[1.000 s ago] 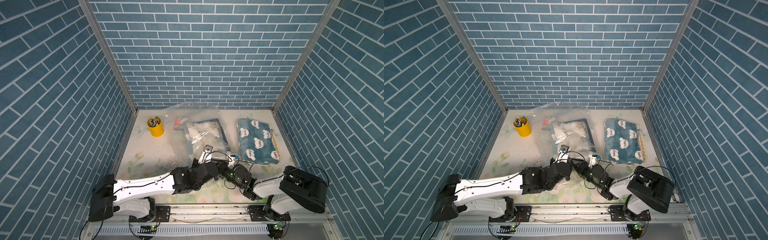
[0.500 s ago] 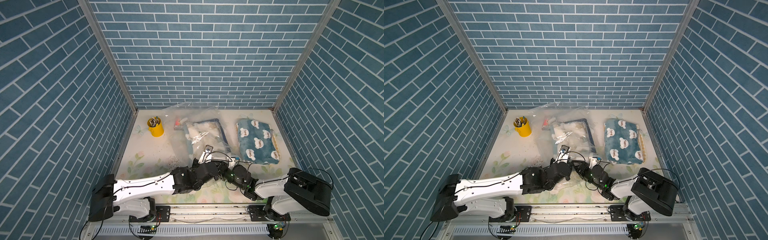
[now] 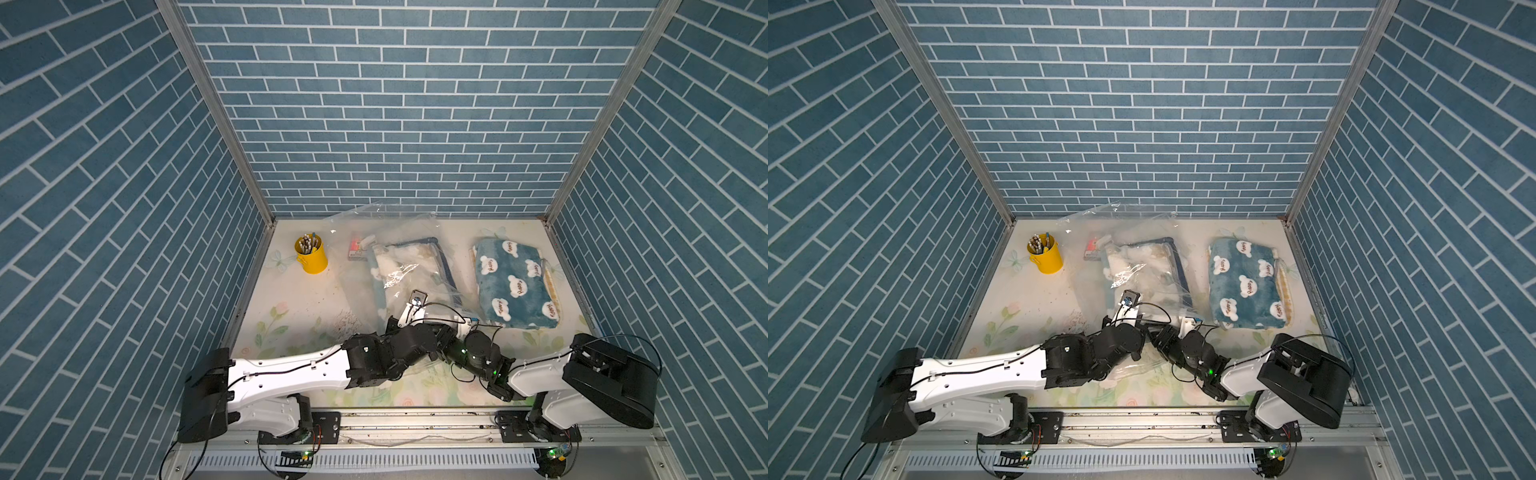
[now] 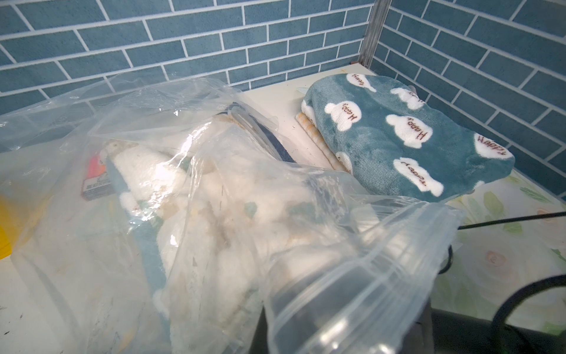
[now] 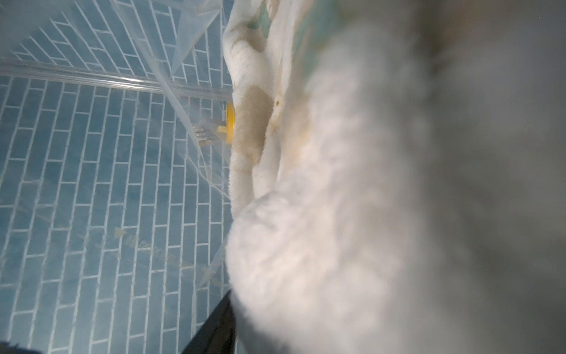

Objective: Take the blanket out of the vacuum bag
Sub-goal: Take out the blanket from the vacuum bag.

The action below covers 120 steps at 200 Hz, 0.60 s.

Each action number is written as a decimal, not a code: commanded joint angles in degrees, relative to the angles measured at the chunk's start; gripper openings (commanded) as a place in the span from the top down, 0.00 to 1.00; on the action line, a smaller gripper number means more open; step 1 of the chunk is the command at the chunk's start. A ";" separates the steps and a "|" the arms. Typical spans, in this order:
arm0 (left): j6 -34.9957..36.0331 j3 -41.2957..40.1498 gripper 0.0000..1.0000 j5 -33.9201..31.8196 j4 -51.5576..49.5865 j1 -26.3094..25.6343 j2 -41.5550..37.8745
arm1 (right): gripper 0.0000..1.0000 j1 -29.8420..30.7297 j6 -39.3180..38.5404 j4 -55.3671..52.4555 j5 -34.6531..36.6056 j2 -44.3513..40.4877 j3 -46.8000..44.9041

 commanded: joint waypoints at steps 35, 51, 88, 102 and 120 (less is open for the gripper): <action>0.41 -0.72 1.00 -0.79 0.56 -0.04 -1.05 | 0.52 -1.76 -1.14 8.26 -1.61 2.95 3.60; 0.35 -1.02 1.00 -1.02 0.43 -0.04 -1.31 | 0.55 -1.85 -1.49 6.80 -1.60 1.98 3.91; 0.59 -1.00 1.00 -1.23 0.64 -0.08 -1.24 | 0.53 -1.98 -2.99 3.67 -2.85 -1.62 4.94; 0.55 -1.05 1.00 -1.58 0.54 -0.08 -1.31 | 0.52 -2.13 -3.94 0.55 -2.24 -3.30 5.23; 0.71 -1.09 1.00 -1.78 0.75 -0.05 -1.30 | 0.49 -2.87 -4.13 -1.59 -1.95 -3.41 5.66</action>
